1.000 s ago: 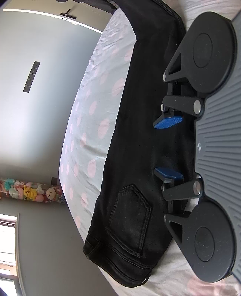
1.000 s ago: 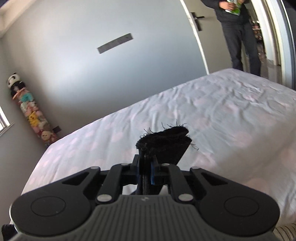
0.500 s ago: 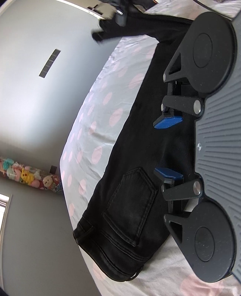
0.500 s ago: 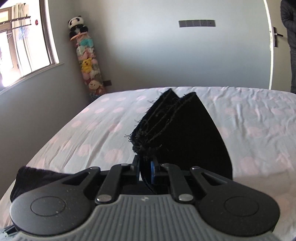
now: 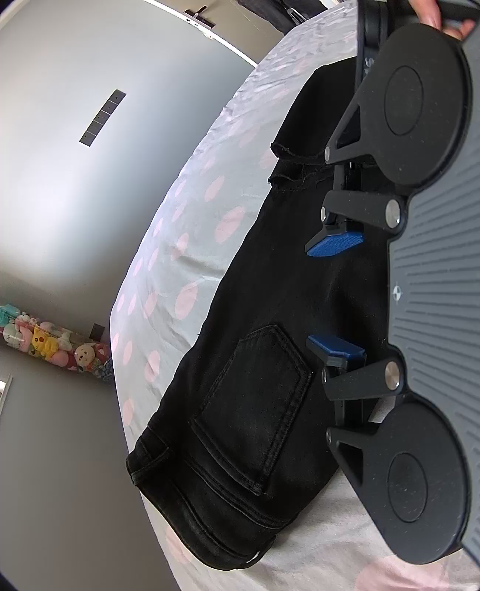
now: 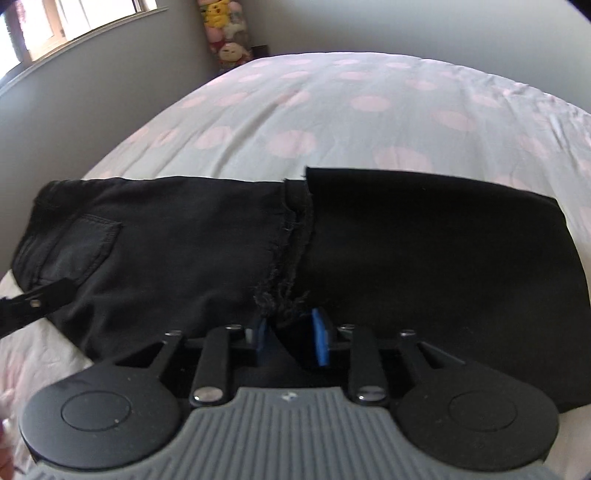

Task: Fold clothes
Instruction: 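Fold the held leg end over toward the waistband and open the right gripper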

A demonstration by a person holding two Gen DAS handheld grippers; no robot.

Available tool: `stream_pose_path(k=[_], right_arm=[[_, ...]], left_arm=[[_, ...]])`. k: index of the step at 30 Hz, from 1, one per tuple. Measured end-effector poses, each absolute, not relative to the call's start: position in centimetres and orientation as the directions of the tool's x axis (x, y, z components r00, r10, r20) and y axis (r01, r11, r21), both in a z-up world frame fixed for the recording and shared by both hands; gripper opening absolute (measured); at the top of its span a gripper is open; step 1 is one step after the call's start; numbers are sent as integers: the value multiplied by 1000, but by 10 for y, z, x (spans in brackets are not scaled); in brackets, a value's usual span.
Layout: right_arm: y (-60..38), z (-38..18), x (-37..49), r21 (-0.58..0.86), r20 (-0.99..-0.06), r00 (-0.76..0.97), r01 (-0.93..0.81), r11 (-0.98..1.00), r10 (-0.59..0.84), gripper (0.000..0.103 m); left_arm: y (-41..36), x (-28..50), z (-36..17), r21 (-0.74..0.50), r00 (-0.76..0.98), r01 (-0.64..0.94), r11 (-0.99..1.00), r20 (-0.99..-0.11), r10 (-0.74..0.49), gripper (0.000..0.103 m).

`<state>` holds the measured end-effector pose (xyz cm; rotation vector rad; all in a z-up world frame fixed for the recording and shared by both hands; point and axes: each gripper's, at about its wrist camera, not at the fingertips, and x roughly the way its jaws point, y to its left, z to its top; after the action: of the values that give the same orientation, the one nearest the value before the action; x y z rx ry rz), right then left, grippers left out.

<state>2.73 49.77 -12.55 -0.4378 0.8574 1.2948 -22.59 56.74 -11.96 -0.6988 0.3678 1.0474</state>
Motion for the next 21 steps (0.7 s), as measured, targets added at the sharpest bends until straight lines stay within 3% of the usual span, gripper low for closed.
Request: stream_pose_path(k=[5, 11, 15, 21], right_arm=[[491, -81, 43, 102, -733, 61, -975, 199, 678, 43], [505, -68, 111, -38, -714, 268, -937, 347, 646, 37], [519, -82, 155, 3, -703, 321, -891, 453, 635, 31], [535, -148, 162, 19, -732, 308, -882, 470, 608, 31]], left_arm=[[565, -219, -120, -304, 442, -897, 321, -610, 657, 57], [563, -213, -125, -258, 413, -910, 324, -634, 653, 57], [565, -207, -132, -240, 404, -913, 330, -646, 648, 57], [566, -199, -140, -191, 390, -916, 354, -640, 662, 58]])
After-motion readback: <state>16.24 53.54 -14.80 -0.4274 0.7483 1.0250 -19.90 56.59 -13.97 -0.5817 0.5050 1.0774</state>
